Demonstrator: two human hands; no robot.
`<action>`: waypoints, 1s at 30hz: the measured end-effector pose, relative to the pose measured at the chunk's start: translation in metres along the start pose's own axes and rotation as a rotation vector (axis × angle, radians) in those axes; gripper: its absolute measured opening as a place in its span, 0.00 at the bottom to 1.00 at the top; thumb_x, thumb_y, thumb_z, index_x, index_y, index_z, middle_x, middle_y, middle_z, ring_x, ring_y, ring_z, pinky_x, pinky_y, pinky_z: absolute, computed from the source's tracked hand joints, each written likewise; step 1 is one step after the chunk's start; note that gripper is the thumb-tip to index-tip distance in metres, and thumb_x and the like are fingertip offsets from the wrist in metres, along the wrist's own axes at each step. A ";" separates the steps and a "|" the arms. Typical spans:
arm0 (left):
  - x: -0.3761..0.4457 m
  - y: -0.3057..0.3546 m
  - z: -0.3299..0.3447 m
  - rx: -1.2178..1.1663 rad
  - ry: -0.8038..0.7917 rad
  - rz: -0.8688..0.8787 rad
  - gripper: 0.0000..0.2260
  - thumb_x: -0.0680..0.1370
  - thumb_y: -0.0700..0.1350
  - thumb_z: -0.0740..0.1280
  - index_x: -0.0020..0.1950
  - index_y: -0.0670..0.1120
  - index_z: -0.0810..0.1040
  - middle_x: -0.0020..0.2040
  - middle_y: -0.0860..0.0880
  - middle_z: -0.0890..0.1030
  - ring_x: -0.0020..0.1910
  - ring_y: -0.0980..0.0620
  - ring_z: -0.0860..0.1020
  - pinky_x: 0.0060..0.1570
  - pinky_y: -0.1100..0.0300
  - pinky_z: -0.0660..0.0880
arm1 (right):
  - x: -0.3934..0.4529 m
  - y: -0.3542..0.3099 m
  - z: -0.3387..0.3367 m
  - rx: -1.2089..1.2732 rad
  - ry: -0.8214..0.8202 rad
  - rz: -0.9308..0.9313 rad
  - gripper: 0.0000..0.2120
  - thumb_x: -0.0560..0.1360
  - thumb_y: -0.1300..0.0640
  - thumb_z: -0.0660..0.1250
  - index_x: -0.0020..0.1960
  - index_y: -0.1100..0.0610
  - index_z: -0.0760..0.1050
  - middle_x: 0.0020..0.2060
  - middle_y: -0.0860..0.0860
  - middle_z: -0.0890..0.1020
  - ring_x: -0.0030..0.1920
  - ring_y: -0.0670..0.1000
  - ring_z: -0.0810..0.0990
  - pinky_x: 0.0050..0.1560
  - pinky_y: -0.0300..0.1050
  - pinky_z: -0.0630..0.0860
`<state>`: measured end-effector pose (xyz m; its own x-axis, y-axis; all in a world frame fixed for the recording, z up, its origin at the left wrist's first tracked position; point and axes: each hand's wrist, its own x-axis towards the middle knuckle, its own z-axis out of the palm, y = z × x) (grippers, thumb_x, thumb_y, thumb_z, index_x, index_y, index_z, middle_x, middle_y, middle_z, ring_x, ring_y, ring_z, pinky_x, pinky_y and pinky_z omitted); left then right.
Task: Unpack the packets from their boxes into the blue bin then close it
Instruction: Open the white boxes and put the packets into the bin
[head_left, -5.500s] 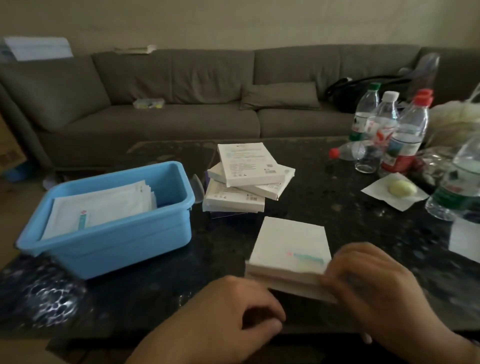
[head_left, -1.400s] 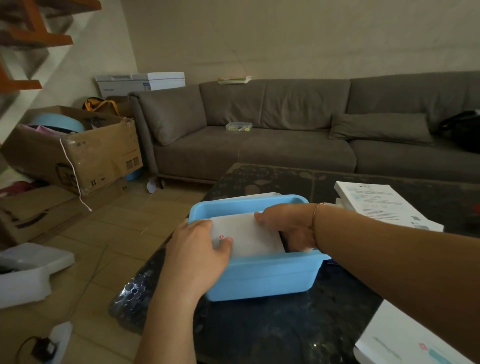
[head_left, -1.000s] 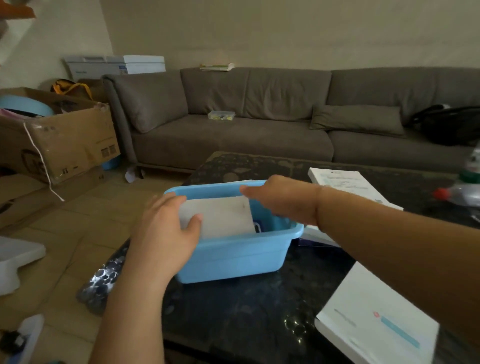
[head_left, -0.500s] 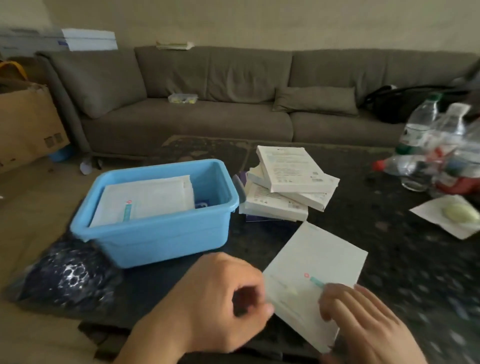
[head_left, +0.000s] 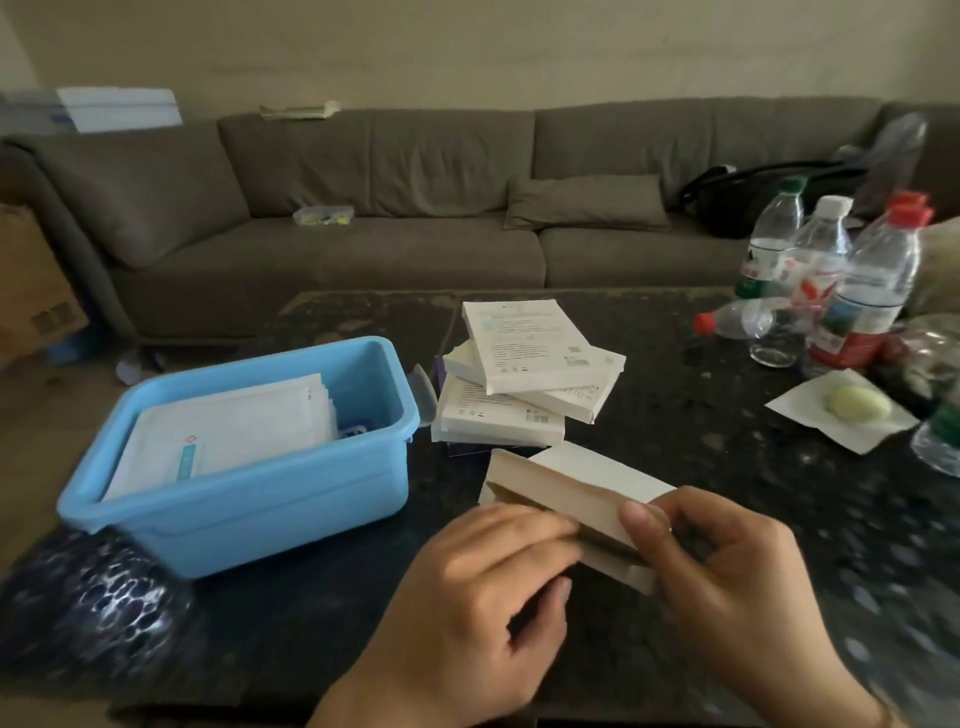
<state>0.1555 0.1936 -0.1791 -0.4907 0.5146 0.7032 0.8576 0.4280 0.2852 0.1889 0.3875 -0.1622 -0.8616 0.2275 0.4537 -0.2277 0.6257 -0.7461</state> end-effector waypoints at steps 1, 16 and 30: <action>0.000 0.000 0.002 -0.001 0.019 0.006 0.09 0.75 0.39 0.71 0.54 0.42 0.85 0.56 0.49 0.84 0.57 0.55 0.80 0.55 0.57 0.77 | 0.001 0.000 0.000 0.012 0.006 0.008 0.18 0.71 0.33 0.64 0.36 0.46 0.78 0.23 0.45 0.76 0.22 0.49 0.72 0.26 0.47 0.68; 0.011 0.003 0.013 -0.033 -0.005 0.000 0.14 0.74 0.46 0.70 0.58 0.45 0.80 0.56 0.50 0.82 0.58 0.56 0.79 0.58 0.57 0.76 | 0.006 0.000 -0.008 0.071 0.032 0.071 0.13 0.71 0.40 0.66 0.37 0.48 0.79 0.25 0.42 0.79 0.25 0.55 0.73 0.27 0.50 0.69; 0.011 0.000 0.026 0.180 -0.013 0.158 0.06 0.79 0.42 0.69 0.50 0.45 0.86 0.47 0.50 0.85 0.48 0.50 0.82 0.48 0.55 0.77 | 0.001 0.008 0.000 0.028 0.055 0.005 0.18 0.69 0.32 0.62 0.38 0.46 0.78 0.25 0.41 0.78 0.22 0.47 0.74 0.28 0.42 0.72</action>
<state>0.1457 0.2189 -0.1885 -0.3556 0.5944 0.7213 0.8830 0.4665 0.0509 0.1862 0.3924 -0.1680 -0.8367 0.2718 0.4754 -0.2367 0.6033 -0.7616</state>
